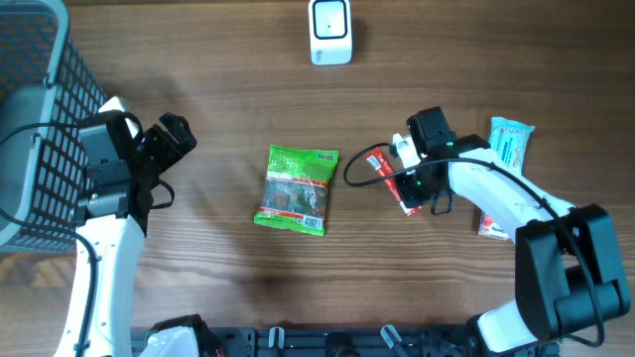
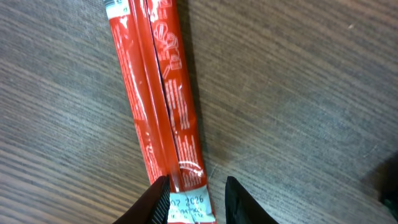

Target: Scan the item barcode

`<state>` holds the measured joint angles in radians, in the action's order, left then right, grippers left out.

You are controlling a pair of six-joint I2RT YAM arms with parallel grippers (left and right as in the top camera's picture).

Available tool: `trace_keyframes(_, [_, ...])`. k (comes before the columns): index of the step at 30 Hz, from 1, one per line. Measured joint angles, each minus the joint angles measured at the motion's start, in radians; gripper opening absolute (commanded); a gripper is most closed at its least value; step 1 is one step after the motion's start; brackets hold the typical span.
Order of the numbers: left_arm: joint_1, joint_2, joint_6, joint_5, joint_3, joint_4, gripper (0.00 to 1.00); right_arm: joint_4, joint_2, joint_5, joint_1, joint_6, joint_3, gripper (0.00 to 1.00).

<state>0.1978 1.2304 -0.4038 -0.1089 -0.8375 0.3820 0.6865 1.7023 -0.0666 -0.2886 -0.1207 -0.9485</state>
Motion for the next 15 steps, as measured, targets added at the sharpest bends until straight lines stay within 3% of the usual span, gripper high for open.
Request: trace_keyframes(15, [0.000, 0.000, 0.000, 0.000, 0.000, 0.000, 1.00, 0.008, 0.000, 0.000, 0.000, 0.000, 0.000, 0.30])
